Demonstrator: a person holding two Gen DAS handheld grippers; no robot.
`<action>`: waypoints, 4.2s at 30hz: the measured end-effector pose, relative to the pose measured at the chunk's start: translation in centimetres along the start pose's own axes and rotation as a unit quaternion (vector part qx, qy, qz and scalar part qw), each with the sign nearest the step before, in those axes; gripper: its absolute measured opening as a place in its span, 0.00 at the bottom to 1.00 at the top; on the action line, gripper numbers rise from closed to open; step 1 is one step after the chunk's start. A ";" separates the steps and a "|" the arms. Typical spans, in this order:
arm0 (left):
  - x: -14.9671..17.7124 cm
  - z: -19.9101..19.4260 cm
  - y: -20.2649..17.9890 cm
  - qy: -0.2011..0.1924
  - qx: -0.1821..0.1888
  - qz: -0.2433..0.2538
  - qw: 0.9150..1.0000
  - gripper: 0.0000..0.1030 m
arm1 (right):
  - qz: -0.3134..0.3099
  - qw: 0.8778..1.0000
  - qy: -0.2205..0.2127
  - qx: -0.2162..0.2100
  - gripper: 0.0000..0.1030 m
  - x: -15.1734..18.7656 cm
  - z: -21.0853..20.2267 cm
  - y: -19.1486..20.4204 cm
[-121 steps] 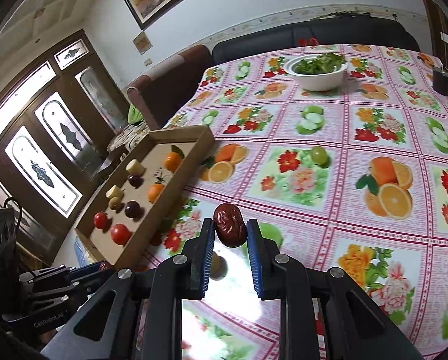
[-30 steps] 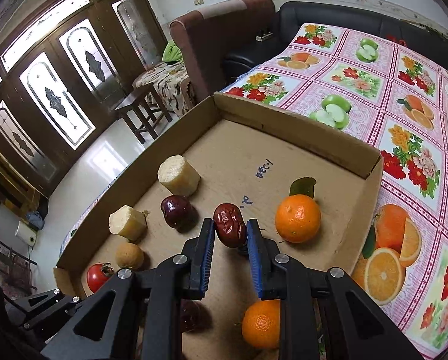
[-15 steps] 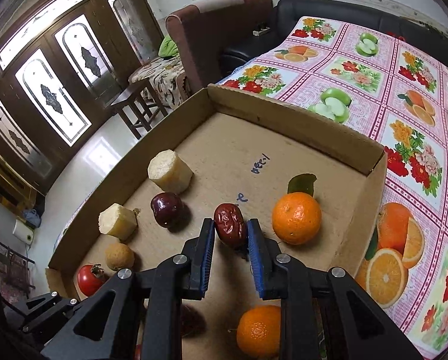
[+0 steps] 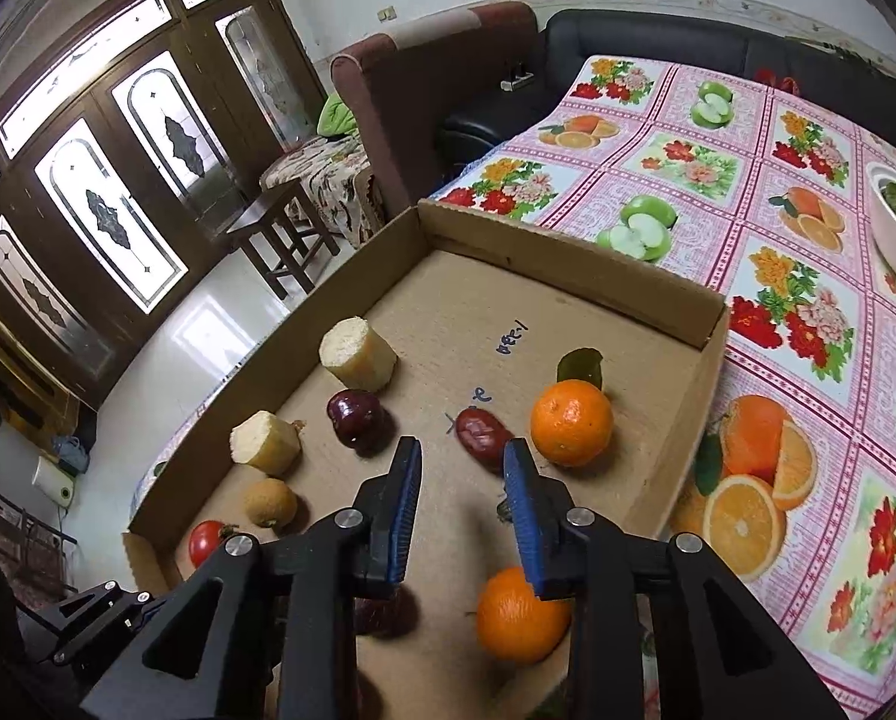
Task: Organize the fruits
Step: 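Open the left tool to release the red date into the box, then grasp a green grape with the right tool while the left tool approaches the tan fruit, then grasp the tan round fruit with the left tool while the right tool holds the grape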
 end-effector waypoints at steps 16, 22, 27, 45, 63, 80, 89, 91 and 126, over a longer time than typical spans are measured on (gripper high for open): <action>2.3 -1.9 -2.6 -0.010 0.011 0.025 1.000 0.39 | 0.023 0.999 -0.036 0.001 0.34 4.1 -6.4 -2.6; 3.1 -2.7 -3.7 -0.020 0.014 0.037 0.999 0.39 | 0.025 0.998 -0.053 0.010 0.36 5.8 -9.0 -3.8; 4.0 -3.2 -5.3 -0.027 0.025 0.054 0.998 0.45 | 0.027 0.997 -0.065 0.026 0.44 8.0 -11.2 -6.0; 7.9 -2.1 -12.8 -0.009 0.040 0.140 0.989 0.46 | 0.136 0.986 -0.064 0.066 0.45 16.9 -14.0 -16.9; 6.8 1.7 -17.6 0.013 0.025 0.169 0.985 0.46 | 0.135 0.985 -0.061 0.089 0.45 13.8 -10.8 -21.0; 5.7 3.5 -17.0 0.008 0.010 0.165 0.986 0.08 | 0.110 0.977 -0.040 0.176 0.21 9.0 -6.9 -23.2; 5.9 0.2 -13.4 -0.011 0.055 0.141 0.989 0.08 | 0.110 0.985 -0.083 0.107 0.21 11.3 -10.6 -18.5; 5.8 -0.6 -12.6 -0.018 0.062 0.134 0.989 0.08 | 0.109 0.985 -0.098 0.091 0.21 11.8 -11.7 -17.0; 4.3 2.7 -17.2 -0.026 -0.010 0.179 0.983 0.22 | 0.123 0.985 -0.116 0.045 0.21 14.4 -13.7 -14.6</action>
Point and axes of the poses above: each gripper's, at about its wrist camera, not at the fingertips, and z roughly the way its jaws point, y to its left, x to its underside, the point moved 7 cm from there along z, roughly the way its jaws point, and after that the axes turned 13 degrees about y, right-handed, at the moved point
